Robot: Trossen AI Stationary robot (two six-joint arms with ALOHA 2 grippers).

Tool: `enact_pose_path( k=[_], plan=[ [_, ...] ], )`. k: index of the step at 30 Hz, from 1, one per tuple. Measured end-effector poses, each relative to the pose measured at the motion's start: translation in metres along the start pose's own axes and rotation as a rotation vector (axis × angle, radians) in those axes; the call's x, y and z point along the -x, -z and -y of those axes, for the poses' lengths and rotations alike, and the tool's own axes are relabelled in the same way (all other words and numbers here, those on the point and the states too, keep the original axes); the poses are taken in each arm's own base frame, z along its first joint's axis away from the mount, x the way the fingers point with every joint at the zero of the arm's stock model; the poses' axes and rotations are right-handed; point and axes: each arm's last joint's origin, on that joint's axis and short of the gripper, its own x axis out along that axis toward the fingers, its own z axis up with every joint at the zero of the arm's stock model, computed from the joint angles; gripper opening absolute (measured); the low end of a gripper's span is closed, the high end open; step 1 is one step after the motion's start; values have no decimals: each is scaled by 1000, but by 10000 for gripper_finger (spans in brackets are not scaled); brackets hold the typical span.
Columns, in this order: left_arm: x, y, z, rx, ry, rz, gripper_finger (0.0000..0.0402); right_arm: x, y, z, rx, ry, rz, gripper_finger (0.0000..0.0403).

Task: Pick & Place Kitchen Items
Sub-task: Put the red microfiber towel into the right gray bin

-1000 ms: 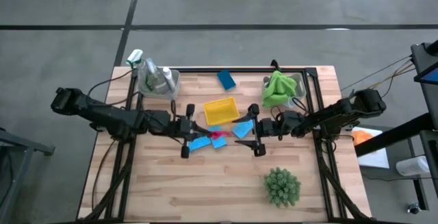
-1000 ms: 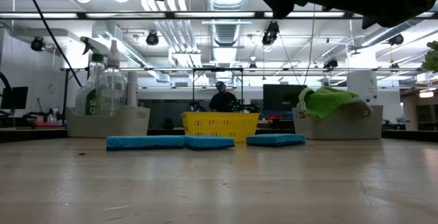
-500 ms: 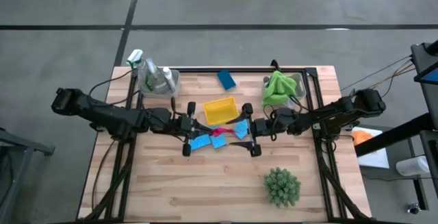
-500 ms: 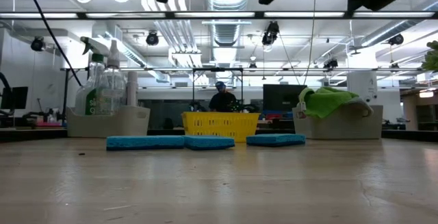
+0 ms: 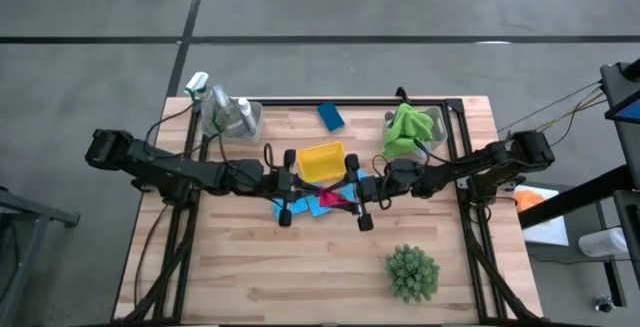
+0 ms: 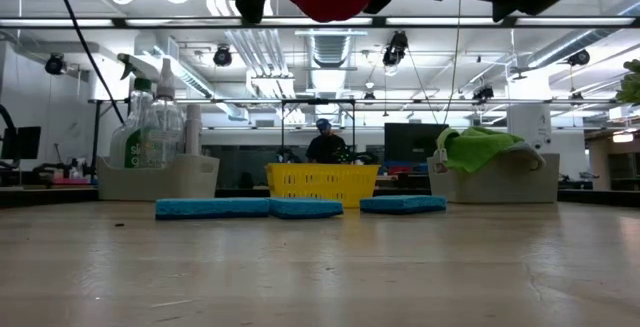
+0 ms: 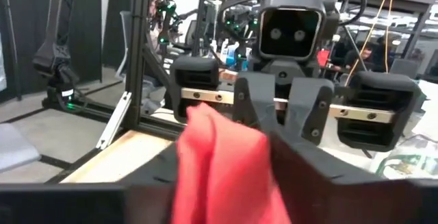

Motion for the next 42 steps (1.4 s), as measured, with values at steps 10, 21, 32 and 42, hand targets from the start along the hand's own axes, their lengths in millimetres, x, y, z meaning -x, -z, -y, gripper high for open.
enact_pose_path(
  k=[10,21,32,42],
  plan=[
    [2,4,1,-101,45,-49,18,2,1,0,23,22,5,24],
    [45,23,-8,-82,-59,196,93,38,17,-7,40,-21,255,19],
    [81,57,-27,-68,-192,210,96,105,27,0,-12,338,207,18],
    [86,65,-31,-68,-213,188,97,138,35,28,-37,908,-139,18]
  ],
)
